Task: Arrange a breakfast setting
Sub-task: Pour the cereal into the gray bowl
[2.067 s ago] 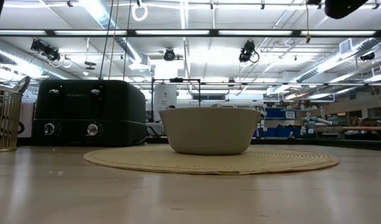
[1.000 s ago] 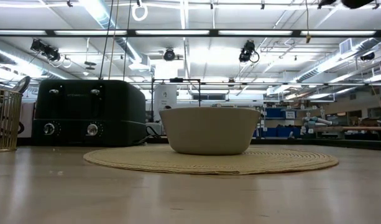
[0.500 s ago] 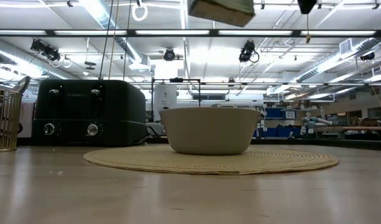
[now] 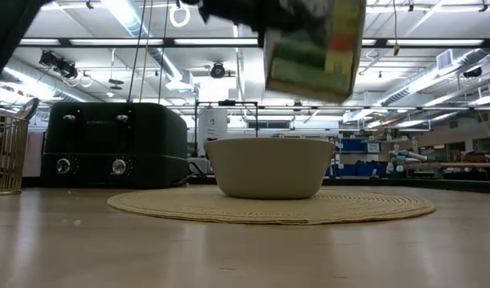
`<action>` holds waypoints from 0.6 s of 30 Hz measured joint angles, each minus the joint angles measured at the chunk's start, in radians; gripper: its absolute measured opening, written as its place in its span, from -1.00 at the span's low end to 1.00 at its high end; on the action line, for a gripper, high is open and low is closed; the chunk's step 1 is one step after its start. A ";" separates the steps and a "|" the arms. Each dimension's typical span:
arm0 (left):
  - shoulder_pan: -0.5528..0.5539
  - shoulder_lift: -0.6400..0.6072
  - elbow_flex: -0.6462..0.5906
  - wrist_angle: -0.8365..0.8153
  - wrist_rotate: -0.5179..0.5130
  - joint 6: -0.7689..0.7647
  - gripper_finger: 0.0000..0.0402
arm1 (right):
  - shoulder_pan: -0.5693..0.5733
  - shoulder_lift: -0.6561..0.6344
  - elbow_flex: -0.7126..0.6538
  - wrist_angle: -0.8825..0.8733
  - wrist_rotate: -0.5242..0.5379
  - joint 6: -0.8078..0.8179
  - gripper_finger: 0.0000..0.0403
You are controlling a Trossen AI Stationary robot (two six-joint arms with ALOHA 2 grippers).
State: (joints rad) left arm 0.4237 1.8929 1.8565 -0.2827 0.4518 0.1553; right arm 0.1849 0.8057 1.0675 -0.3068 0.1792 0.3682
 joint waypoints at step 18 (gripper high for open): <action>0.178 0.170 0.000 -0.012 0.001 0.029 -0.53 | -0.095 0.048 0.204 0.000 0.089 -0.300 0.72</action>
State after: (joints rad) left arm 0.6016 2.0624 1.8565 -0.2949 0.4530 0.1847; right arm 0.0903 0.8534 1.2716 -0.3068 0.2686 0.0677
